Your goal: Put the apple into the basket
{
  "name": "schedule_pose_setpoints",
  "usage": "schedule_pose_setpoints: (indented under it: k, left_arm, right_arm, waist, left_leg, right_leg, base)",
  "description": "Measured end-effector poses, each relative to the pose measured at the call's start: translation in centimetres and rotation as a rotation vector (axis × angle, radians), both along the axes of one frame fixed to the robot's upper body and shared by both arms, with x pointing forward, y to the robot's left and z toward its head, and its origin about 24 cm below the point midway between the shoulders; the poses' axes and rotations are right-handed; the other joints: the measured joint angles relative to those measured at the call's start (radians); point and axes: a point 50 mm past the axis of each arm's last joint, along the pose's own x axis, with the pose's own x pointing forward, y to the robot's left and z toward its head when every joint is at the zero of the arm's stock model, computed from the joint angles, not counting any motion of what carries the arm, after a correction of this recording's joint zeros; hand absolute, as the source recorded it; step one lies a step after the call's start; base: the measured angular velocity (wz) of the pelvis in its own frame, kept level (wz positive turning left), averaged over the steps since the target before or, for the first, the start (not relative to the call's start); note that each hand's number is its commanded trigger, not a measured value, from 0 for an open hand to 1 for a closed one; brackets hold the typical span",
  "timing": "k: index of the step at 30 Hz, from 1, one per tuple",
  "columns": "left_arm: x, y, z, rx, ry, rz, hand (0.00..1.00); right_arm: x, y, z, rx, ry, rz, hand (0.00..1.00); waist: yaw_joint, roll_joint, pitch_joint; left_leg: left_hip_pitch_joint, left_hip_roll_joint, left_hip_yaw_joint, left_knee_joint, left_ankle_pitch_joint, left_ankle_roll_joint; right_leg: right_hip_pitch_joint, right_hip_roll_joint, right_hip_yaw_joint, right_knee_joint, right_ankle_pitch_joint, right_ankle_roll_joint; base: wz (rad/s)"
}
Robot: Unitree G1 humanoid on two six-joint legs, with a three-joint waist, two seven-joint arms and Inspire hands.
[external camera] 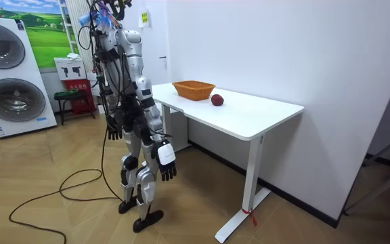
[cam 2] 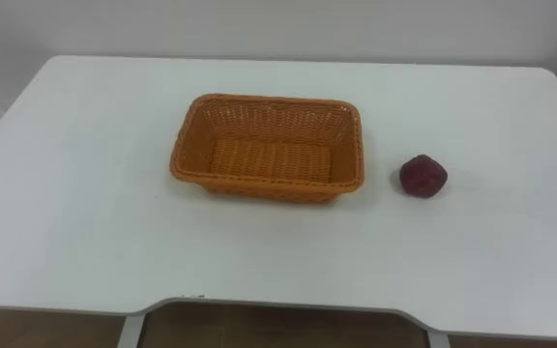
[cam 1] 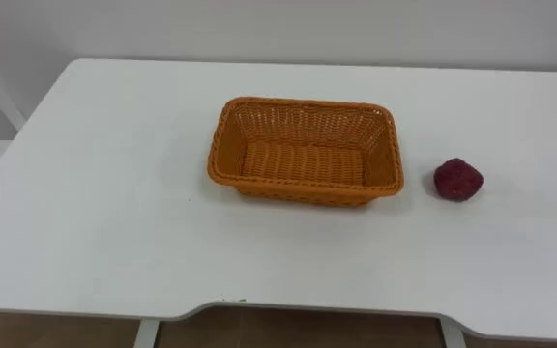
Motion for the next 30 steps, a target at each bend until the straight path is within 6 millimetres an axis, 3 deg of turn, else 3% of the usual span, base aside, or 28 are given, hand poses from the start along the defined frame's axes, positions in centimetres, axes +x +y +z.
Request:
schedule_pose_setpoints:
  k: [7,10,13,19,21,25,30]
  left_arm:
    - [0.6,0.4,0.1,-0.001,-0.024,-0.001,0.0]
    - [0.4,0.4,0.1,0.0,-0.025,0.002,0.0]
    - [0.3,0.3,0.1,0.008,-0.034,0.022,0.0]
    - [-0.6,1.4,0.4,0.041,-0.066,0.126,0.0]
    - [-0.5,2.1,0.7,0.065,-0.099,0.148,0.0]
    - [0.0,2.7,0.9,0.088,-0.145,0.165,0.0]
    - [0.5,3.1,1.1,0.114,-0.184,0.157,0.0]
  right_arm:
    - [1.2,-0.2,0.1,-0.002,-0.073,-0.042,0.0]
    - [1.5,-0.1,0.1,0.009,-0.128,-0.195,0.0]
    - [1.4,-0.2,0.1,-0.008,-0.211,-0.436,0.0]
    - [2.4,-3.2,1.4,-0.125,-0.481,-1.077,0.0]
    - [3.4,-4.8,2.3,-0.202,-0.601,-1.25,0.0]
    - [5.3,-8.0,4.9,-0.343,-0.748,-1.394,0.0]
    - [9.4,-11.9,11.6,-0.572,-1.087,-1.361,0.0]
  waist:
    - [-0.001,0.003,0.0017]
    - [-0.001,0.004,0.0024]
    - [-0.002,0.005,0.0037]
    - [-0.062,0.012,0.005]
    - [-0.084,0.015,0.0035]
    - [-0.098,0.025,0.0002]
    - [-0.109,0.018,0.0002]
  left_leg:
    - [0.001,0.0,0.001,-0.003,0.0,0.0]
    - [0.002,0.0,-0.001,-0.004,0.0,0.0]
    - [-0.001,0.001,0.0,-0.003,0.0,0.0]
    - [-0.006,0.0,0.004,-0.004,0.0,0.0]
    - [-0.014,-0.001,0.007,-0.004,0.0,0.0]
    - [-0.015,-0.004,0.018,-0.007,0.0,0.001]
    - [-0.026,-0.008,0.02,0.001,0.001,0.001]
  right_leg:
    - [0.003,0.0,0.006,0.0,0.0,0.0]
    - [0.004,0.001,0.005,-0.001,0.0,0.0]
    - [0.001,0.001,0.006,-0.001,0.0,0.0]
    - [-0.005,0.001,0.008,-0.002,0.0,0.0]
    - [-0.013,0.001,0.009,0.0,0.0,0.0]
    - [-0.02,0.001,0.014,0.016,-0.003,0.002]
    - [-0.038,0.0,0.024,0.035,-0.014,0.001]
  base:
    - [0.0]
    - [0.0]
    - [0.0]
    - [-0.01]
    - [0.0]
    - [-0.08]
    - [0.0]
